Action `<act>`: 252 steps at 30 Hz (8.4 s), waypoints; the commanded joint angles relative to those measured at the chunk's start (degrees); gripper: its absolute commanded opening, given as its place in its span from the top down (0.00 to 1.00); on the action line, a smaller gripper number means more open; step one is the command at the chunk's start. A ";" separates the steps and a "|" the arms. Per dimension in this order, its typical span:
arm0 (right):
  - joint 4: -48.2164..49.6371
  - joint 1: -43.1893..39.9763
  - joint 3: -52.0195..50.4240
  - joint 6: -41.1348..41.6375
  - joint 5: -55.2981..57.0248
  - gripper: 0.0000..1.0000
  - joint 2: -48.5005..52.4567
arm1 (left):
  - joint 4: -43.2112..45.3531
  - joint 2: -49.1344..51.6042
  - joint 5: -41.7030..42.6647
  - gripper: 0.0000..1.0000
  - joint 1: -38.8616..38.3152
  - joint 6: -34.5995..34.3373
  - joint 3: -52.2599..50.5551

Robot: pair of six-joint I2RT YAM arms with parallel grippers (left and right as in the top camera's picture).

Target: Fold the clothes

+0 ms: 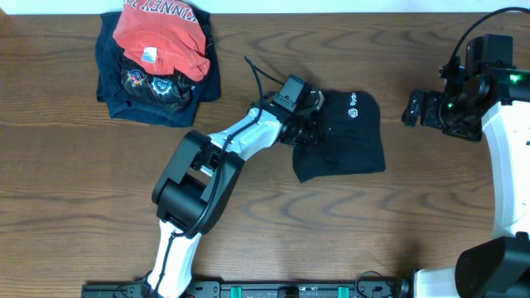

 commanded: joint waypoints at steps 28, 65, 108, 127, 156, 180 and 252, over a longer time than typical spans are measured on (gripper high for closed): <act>-0.22 -0.46 0.24 -0.57 0.76 0.01 -0.07 | 16.76 -27.43 -5.07 0.94 28.52 -4.44 1.07; -1.73 -0.42 0.24 -0.37 0.76 0.01 -0.07 | 5.07 -27.43 -13.53 0.02 47.08 1.97 1.05; -7.61 0.81 12.96 -10.01 0.35 0.01 -44.04 | -23.08 -44.59 -14.19 0.02 47.93 13.22 1.05; 57.88 1.29 -56.96 -8.46 -7.43 0.01 -77.07 | -23.08 -44.59 -14.19 0.02 47.93 13.22 1.05; 67.80 3.34 -87.30 -8.50 -5.07 0.01 -91.58 | -23.08 -44.59 -14.19 0.02 47.93 13.22 1.05; 67.89 3.34 -87.30 -8.48 -5.03 0.01 -91.58 | -23.08 -44.59 -14.19 0.02 47.93 13.22 1.05; 67.87 3.34 -87.30 -8.48 -5.03 0.01 -91.58 | 22.95 -114.55 -19.96 0.02 37.13 13.20 -76.65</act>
